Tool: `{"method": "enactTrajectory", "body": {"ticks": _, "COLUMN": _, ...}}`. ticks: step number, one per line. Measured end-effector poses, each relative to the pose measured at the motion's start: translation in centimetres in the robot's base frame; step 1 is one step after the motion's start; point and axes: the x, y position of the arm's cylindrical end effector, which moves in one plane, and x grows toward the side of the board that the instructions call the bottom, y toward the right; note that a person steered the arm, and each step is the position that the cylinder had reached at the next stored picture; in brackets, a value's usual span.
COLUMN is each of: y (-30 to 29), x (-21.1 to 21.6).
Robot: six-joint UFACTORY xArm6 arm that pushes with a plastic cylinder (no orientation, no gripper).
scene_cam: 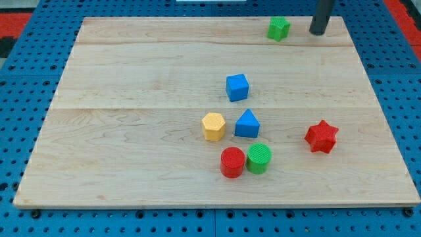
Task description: Point at the red star
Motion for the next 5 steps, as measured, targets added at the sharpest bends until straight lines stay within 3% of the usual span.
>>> {"method": "enactTrajectory", "body": {"ticks": 1, "y": -6.2, "x": -2.8}}
{"method": "enactTrajectory", "body": {"ticks": 3, "y": -9.5, "x": -0.1}}
{"method": "enactTrajectory", "body": {"ticks": 4, "y": -5.7, "x": -2.4}}
{"method": "enactTrajectory", "body": {"ticks": 5, "y": 1.1, "x": 0.0}}
